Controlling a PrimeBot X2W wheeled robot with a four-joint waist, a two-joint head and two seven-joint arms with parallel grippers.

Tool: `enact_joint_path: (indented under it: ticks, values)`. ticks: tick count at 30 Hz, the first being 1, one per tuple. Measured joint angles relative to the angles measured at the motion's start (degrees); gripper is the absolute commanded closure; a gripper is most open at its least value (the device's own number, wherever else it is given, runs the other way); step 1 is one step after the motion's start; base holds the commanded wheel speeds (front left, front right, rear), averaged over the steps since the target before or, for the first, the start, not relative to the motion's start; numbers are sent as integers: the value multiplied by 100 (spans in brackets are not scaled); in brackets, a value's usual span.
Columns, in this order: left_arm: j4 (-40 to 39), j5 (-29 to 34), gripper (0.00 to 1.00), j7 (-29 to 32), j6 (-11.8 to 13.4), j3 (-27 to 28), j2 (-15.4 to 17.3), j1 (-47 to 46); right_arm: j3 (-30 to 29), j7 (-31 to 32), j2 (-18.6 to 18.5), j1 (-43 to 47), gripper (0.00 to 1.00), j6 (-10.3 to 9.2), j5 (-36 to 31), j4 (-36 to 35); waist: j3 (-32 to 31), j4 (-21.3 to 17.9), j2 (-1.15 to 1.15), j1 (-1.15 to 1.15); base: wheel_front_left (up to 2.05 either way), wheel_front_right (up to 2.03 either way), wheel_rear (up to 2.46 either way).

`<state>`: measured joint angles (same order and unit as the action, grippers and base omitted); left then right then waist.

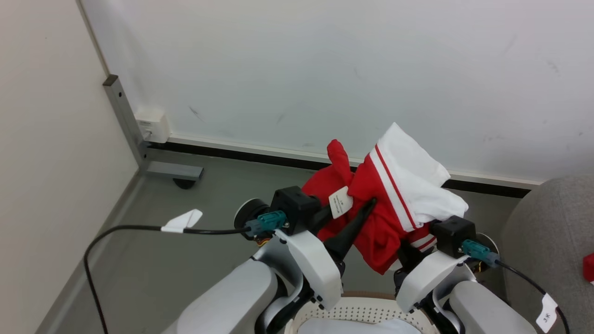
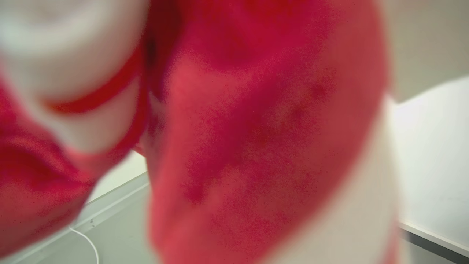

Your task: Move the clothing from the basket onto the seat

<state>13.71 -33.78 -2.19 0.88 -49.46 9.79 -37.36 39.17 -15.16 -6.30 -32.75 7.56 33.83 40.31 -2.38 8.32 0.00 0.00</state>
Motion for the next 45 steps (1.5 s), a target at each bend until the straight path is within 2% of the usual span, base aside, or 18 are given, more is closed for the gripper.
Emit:
enact_joint_path:
  ticks: [1, 2, 13, 21, 27, 37, 40, 45]
  values:
    - [-14, 0, 16, -1, 21, 1, 5, 14, -69, 0, -35, 26, 100, -1, 14, -42, 3, -26, 0, 0, 0, 0, 0]
    - [-31, -1, 0, -2, 20, 2, 18, 25, -131, 1, -82, 35, 100, -1, 14, -86, 5, -58, 0, 0, 0, 0, 0]
    - [-166, -19, 0, -107, 118, -66, 87, 280, -934, 2, -531, 357, 100, -1, -246, -563, 27, -627, 0, -1, 0, 0, 0]
    - [-212, 55, 0, -599, 63, -123, 130, 387, -1471, 2, -901, 750, 100, -1, -147, -1001, 98, -1305, 0, -1, 0, 0, 0]
    - [-129, 157, 0, -798, 121, -154, 168, 411, -1997, 1, -1181, 1009, 100, -1, -283, -1771, 205, -1907, 0, -1, 0, 0, 0]
    - [88, 441, 0, -1099, 141, -272, 144, 411, -2784, 0, -1205, 1790, 100, -1, -360, -2770, 461, -2878, 0, -1, 0, 0, 0]
    - [201, 441, 0, -1154, 114, -285, 79, 447, -2940, 1, -1073, 1959, 100, -1, -164, -3007, 546, -3062, 0, 0, 0, 0, 0]
    - [309, 446, 0, -1209, 65, -285, 8, 451, -3033, 2, -1127, 2111, 100, -1, -53, -3120, 639, -3208, 0, 0, 0, 0, 0]
